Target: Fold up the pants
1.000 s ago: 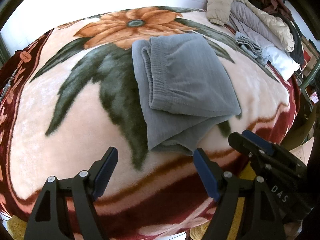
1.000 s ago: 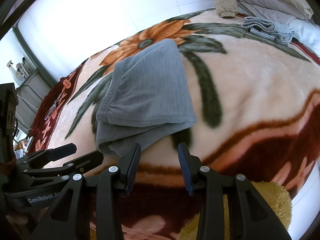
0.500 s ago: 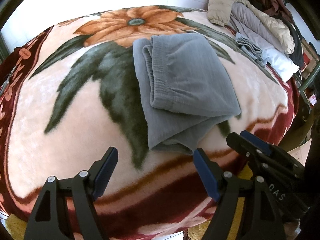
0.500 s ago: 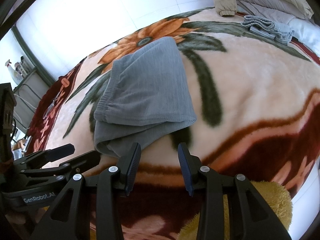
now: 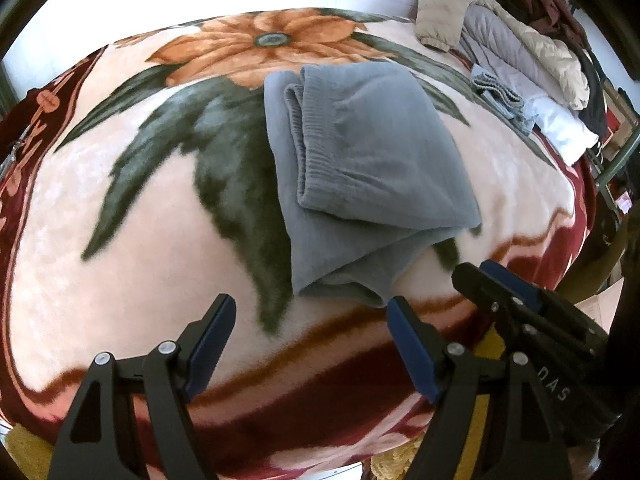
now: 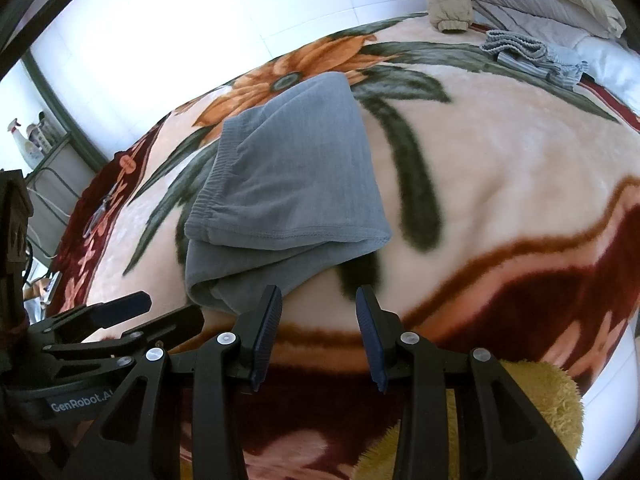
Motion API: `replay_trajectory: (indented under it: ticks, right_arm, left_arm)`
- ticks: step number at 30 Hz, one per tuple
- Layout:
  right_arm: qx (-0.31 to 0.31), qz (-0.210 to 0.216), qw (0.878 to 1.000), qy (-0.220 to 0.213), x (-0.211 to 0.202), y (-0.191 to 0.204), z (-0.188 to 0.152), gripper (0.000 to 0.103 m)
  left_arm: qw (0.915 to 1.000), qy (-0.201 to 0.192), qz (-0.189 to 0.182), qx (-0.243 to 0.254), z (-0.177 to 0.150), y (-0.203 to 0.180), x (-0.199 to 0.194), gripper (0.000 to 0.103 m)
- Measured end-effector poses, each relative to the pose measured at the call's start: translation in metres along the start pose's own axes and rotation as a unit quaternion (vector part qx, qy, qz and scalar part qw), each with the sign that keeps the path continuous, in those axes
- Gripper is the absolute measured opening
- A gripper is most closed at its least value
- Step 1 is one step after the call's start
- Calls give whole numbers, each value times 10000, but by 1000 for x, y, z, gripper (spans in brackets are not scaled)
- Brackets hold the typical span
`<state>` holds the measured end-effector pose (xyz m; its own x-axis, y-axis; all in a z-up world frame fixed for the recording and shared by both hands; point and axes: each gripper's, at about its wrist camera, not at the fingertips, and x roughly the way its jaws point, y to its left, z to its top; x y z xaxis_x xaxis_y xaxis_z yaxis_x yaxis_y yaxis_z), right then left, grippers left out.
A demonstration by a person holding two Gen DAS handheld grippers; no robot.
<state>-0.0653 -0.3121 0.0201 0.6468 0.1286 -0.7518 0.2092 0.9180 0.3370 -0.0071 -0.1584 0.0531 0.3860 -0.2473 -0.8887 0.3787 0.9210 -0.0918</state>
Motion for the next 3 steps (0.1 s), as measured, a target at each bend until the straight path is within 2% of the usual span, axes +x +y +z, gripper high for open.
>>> replay_trajectory:
  ticks: [3]
  right_arm:
    - [-4, -2, 10000, -6, -1, -1, 0, 39]
  left_arm:
    - [10000, 6, 26, -22, 0, -1, 0, 82]
